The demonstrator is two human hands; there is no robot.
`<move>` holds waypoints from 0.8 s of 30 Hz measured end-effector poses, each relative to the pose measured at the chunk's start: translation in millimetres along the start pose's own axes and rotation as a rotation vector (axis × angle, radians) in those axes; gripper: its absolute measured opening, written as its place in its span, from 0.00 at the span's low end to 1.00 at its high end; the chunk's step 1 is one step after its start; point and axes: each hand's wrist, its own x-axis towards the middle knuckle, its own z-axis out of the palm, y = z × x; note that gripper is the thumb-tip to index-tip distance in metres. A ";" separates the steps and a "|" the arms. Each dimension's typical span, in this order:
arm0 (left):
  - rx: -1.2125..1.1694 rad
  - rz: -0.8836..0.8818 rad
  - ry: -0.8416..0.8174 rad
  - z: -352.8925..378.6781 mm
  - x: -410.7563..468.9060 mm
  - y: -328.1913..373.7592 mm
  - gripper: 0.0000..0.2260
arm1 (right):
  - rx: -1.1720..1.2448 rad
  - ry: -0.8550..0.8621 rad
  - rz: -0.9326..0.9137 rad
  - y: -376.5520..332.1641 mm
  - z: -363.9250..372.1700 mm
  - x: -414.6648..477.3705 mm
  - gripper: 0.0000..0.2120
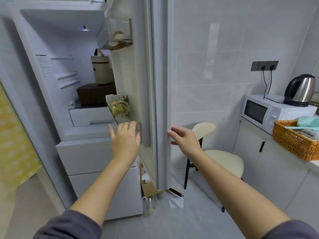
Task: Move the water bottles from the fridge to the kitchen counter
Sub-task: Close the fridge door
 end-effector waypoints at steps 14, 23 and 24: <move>-0.463 -0.170 0.040 -50.4 -25.3 -43.1 0.33 | 0.102 -0.249 0.034 -28.2 77.9 -8.1 0.20; -0.538 -0.070 0.133 -75.4 -2.4 -81.6 0.39 | 0.093 -0.233 -0.004 -40.6 145.8 -17.2 0.20; -0.539 -0.065 0.124 -77.0 -2.3 -90.2 0.40 | 0.093 -0.215 -0.007 -41.3 154.3 -18.2 0.20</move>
